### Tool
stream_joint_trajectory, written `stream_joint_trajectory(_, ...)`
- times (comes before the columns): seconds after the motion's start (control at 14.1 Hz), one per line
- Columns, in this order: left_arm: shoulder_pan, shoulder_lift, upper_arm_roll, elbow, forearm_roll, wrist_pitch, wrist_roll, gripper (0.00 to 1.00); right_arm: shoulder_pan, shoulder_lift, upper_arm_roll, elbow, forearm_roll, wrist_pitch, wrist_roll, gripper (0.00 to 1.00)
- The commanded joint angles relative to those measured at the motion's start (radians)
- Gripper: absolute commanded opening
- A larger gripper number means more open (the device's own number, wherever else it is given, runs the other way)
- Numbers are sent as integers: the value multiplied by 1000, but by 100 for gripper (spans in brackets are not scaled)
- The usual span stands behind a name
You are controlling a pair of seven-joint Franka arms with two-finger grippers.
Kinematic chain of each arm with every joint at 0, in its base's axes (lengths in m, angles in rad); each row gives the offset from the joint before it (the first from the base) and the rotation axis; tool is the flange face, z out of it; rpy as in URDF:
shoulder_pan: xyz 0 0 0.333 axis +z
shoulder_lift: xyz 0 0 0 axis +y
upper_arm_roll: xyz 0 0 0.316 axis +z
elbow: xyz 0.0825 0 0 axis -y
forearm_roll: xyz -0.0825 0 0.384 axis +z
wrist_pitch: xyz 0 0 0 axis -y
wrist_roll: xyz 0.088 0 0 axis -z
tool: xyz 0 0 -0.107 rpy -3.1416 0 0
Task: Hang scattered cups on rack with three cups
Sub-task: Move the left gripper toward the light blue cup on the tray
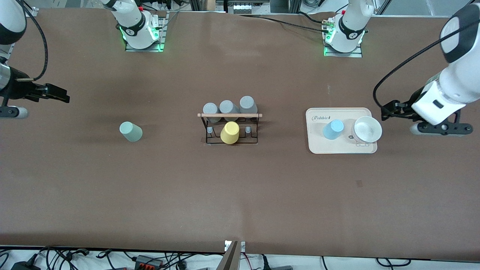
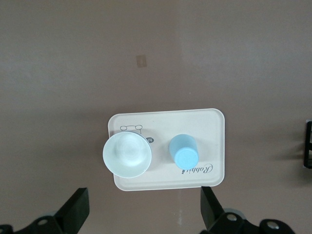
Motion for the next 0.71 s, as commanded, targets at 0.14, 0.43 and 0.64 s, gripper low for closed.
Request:
stream_joint_trajectory(0.14, 0, 122, -1, 41, 5, -11, 14, 100, 15, -92, -1, -155, -4, 98, 13, 100)
stream_joint_trajectory(0.43, 9, 165, 1, 49, 7, -11, 16, 100, 24, -60, -1, -149, -40, 91, 6, 100)
stream_joint_trajectory(0.64, -6, 214, -1, 41, -46, -8, 17, 100, 41, -42, 0, -151, -63, 92, 11, 100)
